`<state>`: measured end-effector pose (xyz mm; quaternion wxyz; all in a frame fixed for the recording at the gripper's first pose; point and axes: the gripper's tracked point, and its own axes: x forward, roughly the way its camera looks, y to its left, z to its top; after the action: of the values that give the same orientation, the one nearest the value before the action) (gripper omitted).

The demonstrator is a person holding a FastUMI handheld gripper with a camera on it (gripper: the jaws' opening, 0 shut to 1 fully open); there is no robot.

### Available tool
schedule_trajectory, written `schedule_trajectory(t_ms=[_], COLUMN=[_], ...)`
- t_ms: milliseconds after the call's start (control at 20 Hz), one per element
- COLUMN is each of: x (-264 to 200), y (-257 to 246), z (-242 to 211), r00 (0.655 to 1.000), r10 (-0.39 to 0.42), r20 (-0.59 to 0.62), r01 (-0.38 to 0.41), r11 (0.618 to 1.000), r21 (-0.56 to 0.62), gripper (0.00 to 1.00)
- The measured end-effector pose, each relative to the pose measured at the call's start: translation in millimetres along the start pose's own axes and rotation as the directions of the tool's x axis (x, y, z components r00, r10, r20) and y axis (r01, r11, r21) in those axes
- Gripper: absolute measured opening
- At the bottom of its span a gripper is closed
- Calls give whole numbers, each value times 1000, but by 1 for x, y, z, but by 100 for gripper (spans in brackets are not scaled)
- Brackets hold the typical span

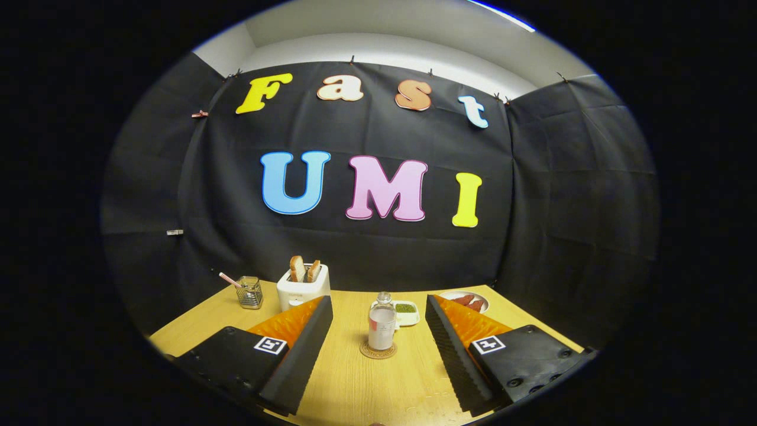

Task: Take the bottle from table, then pour the juice into the cup, finally place the bottle on the coaster

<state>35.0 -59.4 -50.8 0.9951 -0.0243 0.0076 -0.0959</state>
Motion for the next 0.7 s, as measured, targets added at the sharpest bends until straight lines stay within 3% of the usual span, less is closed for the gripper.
schedule_trajectory(t_ms=[700], x=[-64], y=[47], z=[46], r00=[989], r10=[144], r20=[-18], r01=[-145], r11=[988], r21=[-59], gripper=[97])
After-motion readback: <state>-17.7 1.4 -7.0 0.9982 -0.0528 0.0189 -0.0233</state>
